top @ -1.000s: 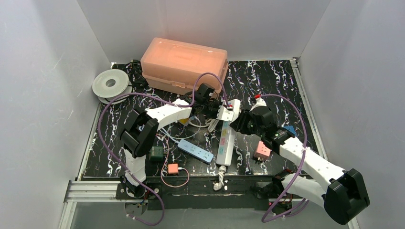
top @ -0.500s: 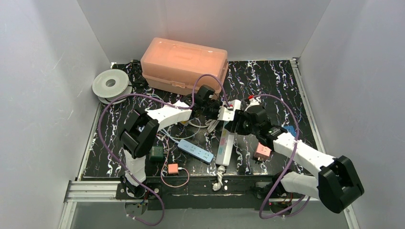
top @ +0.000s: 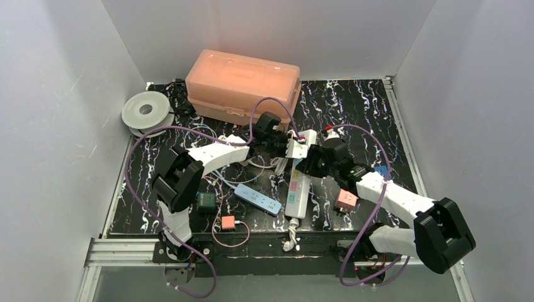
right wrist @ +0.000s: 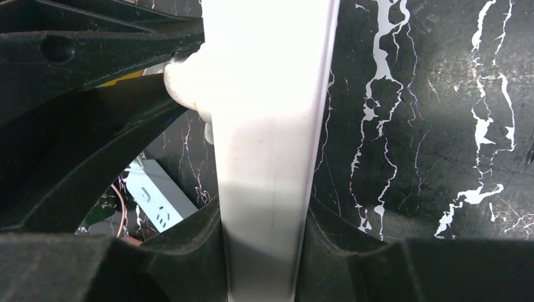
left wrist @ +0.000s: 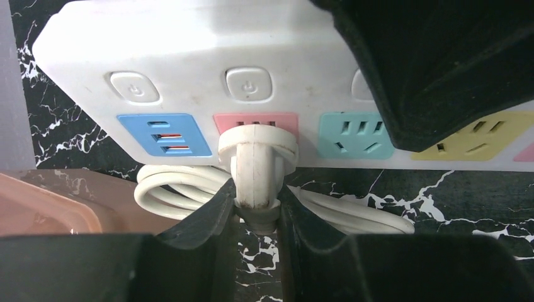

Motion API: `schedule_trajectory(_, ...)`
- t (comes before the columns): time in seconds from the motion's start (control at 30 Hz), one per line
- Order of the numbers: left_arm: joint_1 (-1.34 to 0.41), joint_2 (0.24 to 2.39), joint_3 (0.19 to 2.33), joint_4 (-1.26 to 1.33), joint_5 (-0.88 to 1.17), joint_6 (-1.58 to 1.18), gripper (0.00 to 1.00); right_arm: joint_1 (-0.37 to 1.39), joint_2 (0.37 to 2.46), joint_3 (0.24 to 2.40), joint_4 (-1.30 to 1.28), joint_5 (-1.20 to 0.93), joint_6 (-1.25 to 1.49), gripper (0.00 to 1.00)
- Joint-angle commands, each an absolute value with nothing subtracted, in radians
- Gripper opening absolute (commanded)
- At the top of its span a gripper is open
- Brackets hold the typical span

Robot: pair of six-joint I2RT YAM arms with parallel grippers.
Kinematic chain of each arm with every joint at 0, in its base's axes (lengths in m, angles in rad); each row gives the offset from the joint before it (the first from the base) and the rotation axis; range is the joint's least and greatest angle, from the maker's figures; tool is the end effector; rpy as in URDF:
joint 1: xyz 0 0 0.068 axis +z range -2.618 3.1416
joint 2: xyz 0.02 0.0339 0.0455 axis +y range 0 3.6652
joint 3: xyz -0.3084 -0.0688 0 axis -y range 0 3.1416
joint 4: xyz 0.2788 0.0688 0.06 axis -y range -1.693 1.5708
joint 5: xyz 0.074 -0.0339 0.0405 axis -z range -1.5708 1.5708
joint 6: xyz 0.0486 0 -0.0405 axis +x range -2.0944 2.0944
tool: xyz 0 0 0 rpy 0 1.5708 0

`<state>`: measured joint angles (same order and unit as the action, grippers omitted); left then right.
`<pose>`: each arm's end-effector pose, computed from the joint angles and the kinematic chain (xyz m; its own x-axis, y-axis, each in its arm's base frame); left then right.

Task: Pull the plug off the socket
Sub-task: Remove the plug from the socket, then place the socket at the center of the board.

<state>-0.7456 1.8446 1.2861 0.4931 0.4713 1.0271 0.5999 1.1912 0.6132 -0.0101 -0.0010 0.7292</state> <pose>0.3440 -0.3477 0.3059 0.7773 0.3201 -0.5416 0.5260 0.1417 0.8386 0.2261 0.1547 0.2299 -0.7181 0.3161 -0.6201 -0.1164 0.8238 0.5548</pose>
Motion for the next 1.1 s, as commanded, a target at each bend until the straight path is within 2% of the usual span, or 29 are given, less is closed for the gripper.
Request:
schedule_trajectory(0.0,-0.755,1.742,1.286,0.497,0.536,1.037,0.00,0.611,1.203,0.663,-0.025,0.067,0.708,0.01)
schedule_trajectory(0.27,-0.727,1.726,1.328,0.396,0.515,1.033,0.00,0.600,1.159,0.622,-0.091,0.163,0.687,0.01)
schedule_trajectory(0.63,-0.675,1.669,1.309,0.400,0.602,1.014,0.00,0.483,1.186,0.620,-0.099,0.097,0.620,0.01)
schedule_trajectory(0.83,-0.680,1.644,1.288,0.374,0.632,1.019,0.00,0.264,1.323,0.790,-0.109,0.009,0.567,0.01)
schedule_trajectory(1.07,-0.697,1.607,1.244,0.289,0.643,1.037,0.00,0.165,1.613,1.111,-0.244,0.039,0.566,0.01)
